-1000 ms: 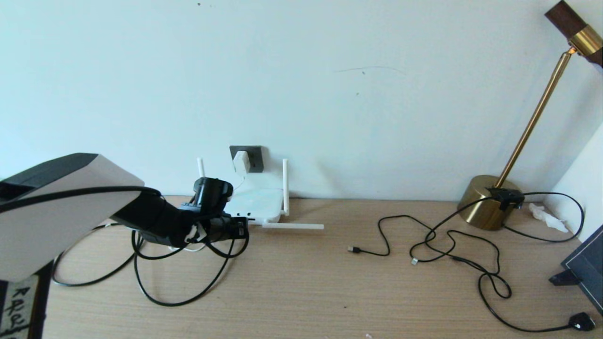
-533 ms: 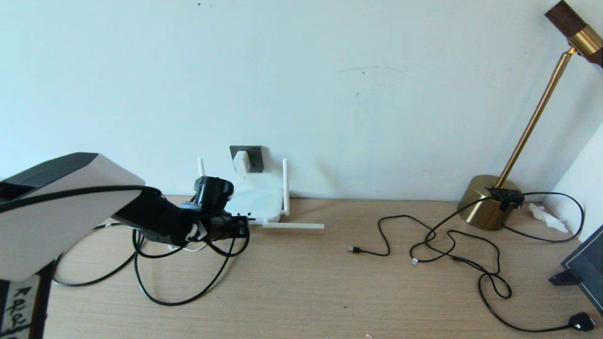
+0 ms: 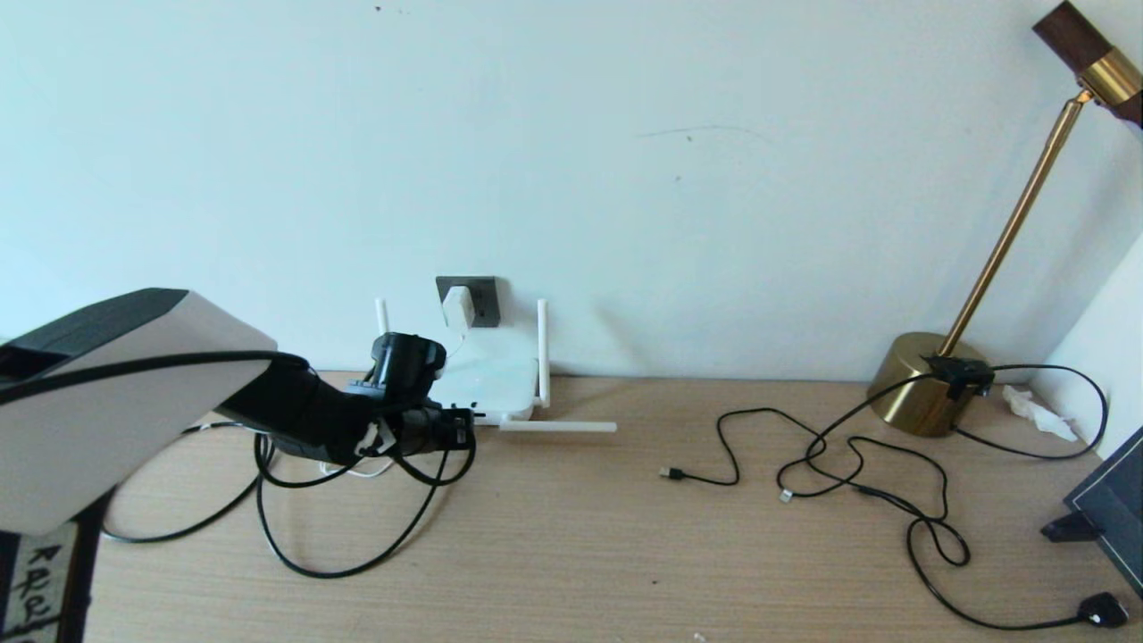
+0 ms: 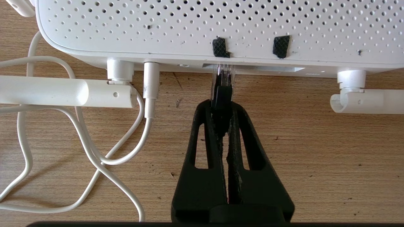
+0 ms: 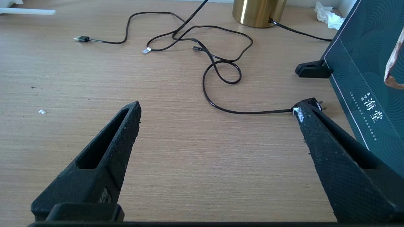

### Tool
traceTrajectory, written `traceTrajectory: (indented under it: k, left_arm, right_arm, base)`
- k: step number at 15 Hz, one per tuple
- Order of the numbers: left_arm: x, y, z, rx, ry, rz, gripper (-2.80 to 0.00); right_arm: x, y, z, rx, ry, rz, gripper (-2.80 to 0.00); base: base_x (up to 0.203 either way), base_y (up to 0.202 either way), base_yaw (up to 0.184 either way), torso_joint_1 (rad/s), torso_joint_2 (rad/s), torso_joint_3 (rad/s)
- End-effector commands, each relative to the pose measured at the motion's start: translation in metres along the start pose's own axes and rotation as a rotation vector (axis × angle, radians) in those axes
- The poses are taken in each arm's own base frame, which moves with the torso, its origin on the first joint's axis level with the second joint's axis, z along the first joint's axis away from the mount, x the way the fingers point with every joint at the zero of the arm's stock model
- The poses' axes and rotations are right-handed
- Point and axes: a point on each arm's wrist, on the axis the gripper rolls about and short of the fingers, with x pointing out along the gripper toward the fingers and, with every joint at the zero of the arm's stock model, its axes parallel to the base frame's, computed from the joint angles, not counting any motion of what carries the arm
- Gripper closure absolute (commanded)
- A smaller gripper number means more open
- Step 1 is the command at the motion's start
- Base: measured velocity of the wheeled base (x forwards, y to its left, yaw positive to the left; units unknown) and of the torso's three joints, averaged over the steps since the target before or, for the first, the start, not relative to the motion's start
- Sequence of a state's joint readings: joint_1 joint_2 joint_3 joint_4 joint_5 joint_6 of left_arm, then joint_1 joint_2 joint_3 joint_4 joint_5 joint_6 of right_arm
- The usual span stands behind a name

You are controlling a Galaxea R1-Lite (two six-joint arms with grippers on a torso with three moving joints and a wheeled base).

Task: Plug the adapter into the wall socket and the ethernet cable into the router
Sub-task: Plug cable into router interface

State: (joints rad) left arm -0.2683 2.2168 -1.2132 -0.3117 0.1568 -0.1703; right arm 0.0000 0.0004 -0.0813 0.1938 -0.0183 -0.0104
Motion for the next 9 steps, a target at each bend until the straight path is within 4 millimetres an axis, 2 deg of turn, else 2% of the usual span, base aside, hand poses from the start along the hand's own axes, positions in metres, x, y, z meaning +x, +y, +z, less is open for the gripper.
traceTrajectory:
  k: [1,9]
  left_arm:
    - [-0.0015,-0.0001,0.0015,-0.003,-0.009,-0.001,0.00]
    - [-0.0051,0.0004,0.0015,-0.009,0.014,-0.002,0.00]
  right_arm:
    - [0.0000,0.0000,-0.0001,0.000,0.001,0.000,-2.80]
    - [0.0000,0.0000,-0.0001,0.000,0.002,0.000,-2.80]
  base:
    - [0.000,0.000,0.000,0.000,0.00,0.000]
    - [0.000,0.000,0.000,0.000,0.00,0.000]
